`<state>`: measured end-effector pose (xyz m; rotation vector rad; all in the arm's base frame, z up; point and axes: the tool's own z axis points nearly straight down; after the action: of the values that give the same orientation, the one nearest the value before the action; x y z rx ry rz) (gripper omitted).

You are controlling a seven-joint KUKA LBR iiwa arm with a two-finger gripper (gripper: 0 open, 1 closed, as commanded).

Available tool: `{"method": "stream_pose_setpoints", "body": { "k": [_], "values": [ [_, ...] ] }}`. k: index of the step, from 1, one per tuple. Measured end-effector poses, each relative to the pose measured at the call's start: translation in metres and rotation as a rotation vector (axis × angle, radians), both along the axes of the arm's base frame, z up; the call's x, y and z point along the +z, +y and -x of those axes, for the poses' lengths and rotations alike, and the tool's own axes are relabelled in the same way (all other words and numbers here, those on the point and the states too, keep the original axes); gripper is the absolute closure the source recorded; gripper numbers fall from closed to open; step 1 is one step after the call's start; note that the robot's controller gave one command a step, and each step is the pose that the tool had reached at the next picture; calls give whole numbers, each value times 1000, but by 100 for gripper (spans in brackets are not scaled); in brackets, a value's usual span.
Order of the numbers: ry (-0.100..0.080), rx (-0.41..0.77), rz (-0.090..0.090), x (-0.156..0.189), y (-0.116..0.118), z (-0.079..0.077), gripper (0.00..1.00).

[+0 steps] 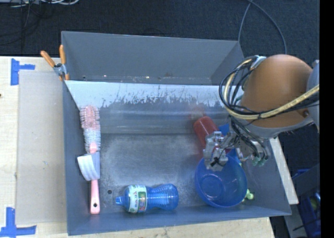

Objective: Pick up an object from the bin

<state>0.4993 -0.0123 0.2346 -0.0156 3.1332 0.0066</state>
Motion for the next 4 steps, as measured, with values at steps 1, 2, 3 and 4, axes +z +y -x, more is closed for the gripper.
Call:
{"method": "stream_pose_setpoints", "body": {
  "k": [1,2,3,4],
  "values": [
    [11,-132,1,-24,40,14,100],
    [9,-127,2,-42,57,9,100],
    [12,-138,2,-55,80,15,100],
    [13,-249,2,-75,56,17,100]
  ]
}}
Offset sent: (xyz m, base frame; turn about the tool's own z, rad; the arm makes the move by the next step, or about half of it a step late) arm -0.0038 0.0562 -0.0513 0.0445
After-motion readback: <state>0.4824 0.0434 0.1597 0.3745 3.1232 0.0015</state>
